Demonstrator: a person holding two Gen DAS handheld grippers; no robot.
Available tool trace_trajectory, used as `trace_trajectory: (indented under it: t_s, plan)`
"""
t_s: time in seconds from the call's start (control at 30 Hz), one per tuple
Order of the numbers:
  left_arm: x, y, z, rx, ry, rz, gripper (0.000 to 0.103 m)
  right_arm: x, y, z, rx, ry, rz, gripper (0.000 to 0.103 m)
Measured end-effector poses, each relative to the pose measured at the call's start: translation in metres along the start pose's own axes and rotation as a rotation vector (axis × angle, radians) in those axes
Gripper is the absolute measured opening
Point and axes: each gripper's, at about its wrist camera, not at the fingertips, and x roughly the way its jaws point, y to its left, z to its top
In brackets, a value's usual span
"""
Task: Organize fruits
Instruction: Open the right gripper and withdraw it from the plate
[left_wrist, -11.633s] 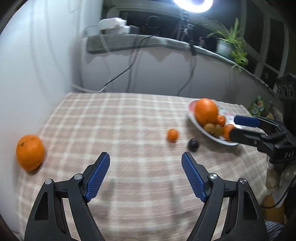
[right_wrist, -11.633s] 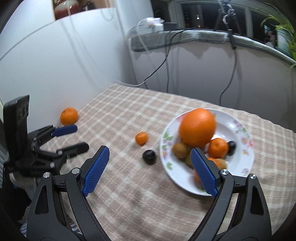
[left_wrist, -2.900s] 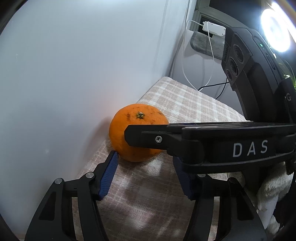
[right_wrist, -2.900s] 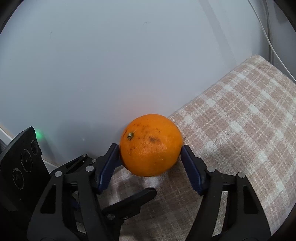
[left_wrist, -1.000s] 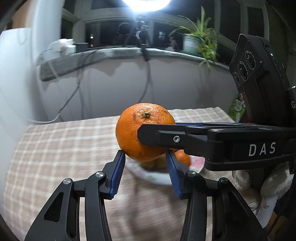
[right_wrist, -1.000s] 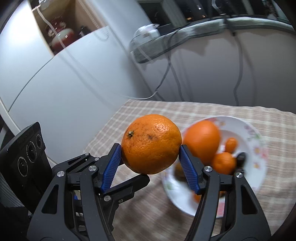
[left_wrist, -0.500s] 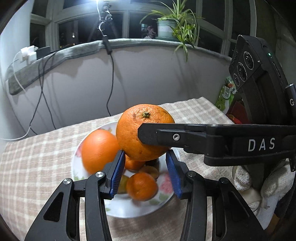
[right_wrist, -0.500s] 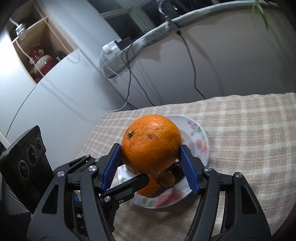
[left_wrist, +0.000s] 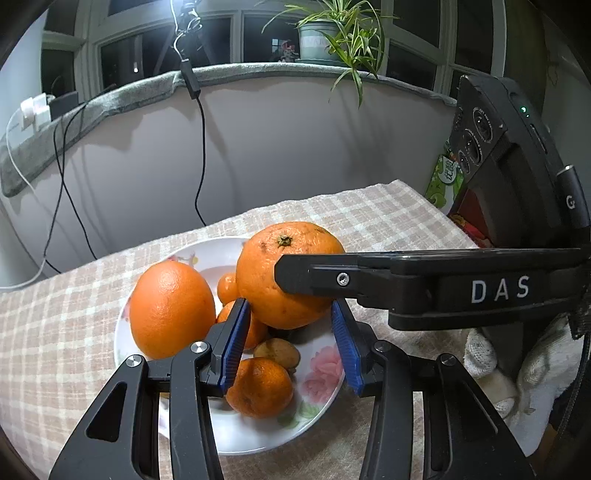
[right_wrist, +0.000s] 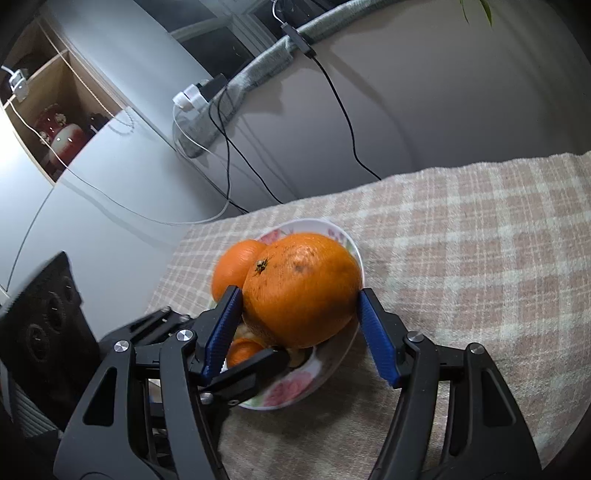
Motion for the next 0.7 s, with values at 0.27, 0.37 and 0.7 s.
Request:
trace_trajectory:
  t_s: [0.27, 0.37, 0.7]
  plan:
    - [-0.005, 0.005, -0.001, -0.014, 0.001, -0.004, 0.044, -0.001, 0.001, 0.000, 0.001, 0.010, -0.009, 0.068]
    - [-0.007, 0.006, -0.003, -0.024, 0.001, -0.008, 0.045, -0.002, 0.003, 0.001, -0.004, 0.007, -0.027, 0.068]
    - [-0.018, 0.012, -0.011, -0.043, 0.000, -0.012, 0.050, -0.009, 0.011, 0.001, -0.028, 0.018, -0.049, 0.069]
